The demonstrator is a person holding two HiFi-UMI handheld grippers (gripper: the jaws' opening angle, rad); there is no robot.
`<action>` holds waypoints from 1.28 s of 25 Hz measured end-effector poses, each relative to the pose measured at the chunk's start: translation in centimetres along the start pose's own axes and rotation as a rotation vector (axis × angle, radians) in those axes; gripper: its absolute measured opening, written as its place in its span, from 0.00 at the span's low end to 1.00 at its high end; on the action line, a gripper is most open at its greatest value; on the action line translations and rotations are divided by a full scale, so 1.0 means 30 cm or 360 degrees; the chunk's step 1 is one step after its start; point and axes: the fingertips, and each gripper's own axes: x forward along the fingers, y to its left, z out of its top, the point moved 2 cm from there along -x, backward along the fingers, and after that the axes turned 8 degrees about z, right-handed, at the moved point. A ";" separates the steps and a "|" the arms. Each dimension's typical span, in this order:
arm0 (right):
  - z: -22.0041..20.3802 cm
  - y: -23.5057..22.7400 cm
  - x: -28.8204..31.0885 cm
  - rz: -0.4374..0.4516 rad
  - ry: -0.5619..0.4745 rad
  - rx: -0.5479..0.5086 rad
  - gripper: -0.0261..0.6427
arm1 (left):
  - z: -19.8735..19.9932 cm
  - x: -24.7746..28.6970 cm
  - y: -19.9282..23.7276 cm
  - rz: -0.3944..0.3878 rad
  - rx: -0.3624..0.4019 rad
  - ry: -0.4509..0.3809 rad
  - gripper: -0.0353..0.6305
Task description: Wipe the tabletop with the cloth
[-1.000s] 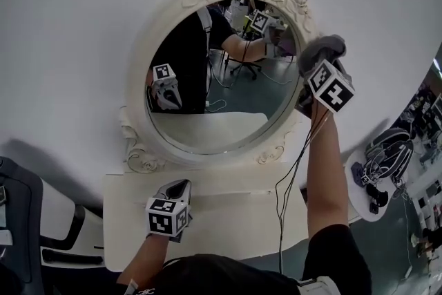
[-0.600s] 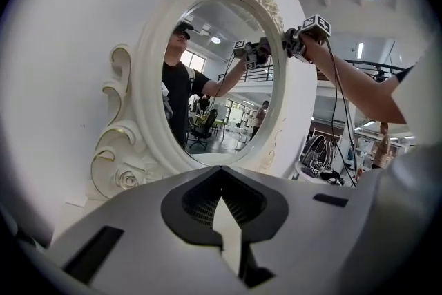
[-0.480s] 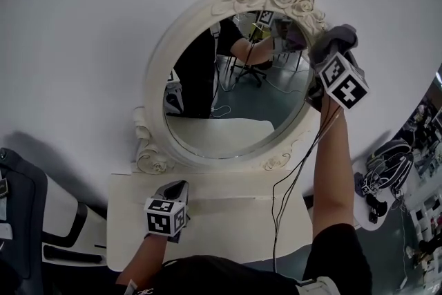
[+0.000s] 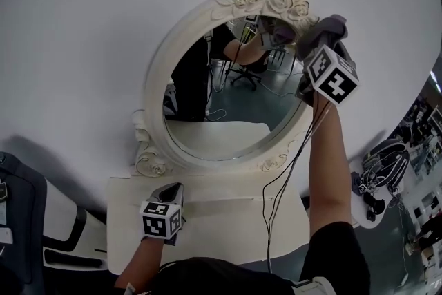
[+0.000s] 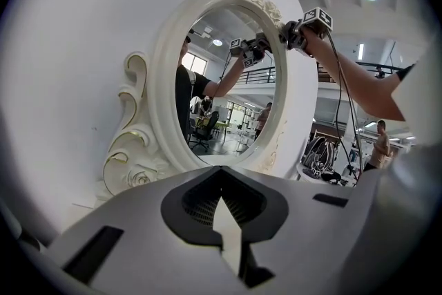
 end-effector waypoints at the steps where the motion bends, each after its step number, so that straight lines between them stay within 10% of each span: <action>1: 0.015 0.016 0.001 0.0022 -0.0017 -0.0013 0.17 | 0.007 -0.004 0.000 0.0001 0.0001 -0.0008 0.05; 16: 0.155 0.221 0.017 0.0101 -0.0152 -0.0092 0.17 | 0.086 -0.083 0.072 0.0072 -0.0008 -0.0106 0.05; 32: 0.183 0.628 -0.028 0.0315 -0.0200 -0.0717 0.17 | 0.043 -0.189 0.187 0.0113 -0.0033 -0.0098 0.05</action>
